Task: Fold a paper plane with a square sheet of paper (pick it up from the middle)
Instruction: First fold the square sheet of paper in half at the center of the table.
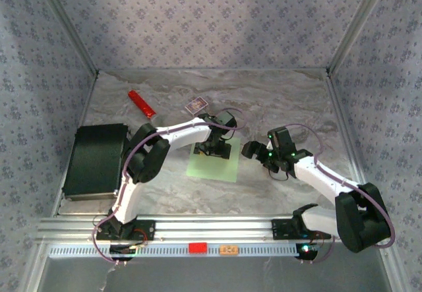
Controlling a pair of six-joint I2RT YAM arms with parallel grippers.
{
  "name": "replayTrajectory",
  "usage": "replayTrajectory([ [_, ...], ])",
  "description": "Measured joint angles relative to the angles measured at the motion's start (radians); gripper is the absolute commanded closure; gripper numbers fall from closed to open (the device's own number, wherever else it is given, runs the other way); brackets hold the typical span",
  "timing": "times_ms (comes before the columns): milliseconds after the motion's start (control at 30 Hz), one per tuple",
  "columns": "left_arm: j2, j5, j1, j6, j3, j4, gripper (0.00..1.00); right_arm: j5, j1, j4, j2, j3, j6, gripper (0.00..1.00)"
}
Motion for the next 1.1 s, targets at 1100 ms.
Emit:
replayTrajectory([
  [1100,-0.035,-0.017,-0.003,-0.005,-0.057,0.057,0.33,0.000,0.000,0.000,-0.001,0.000,0.000,0.01],
])
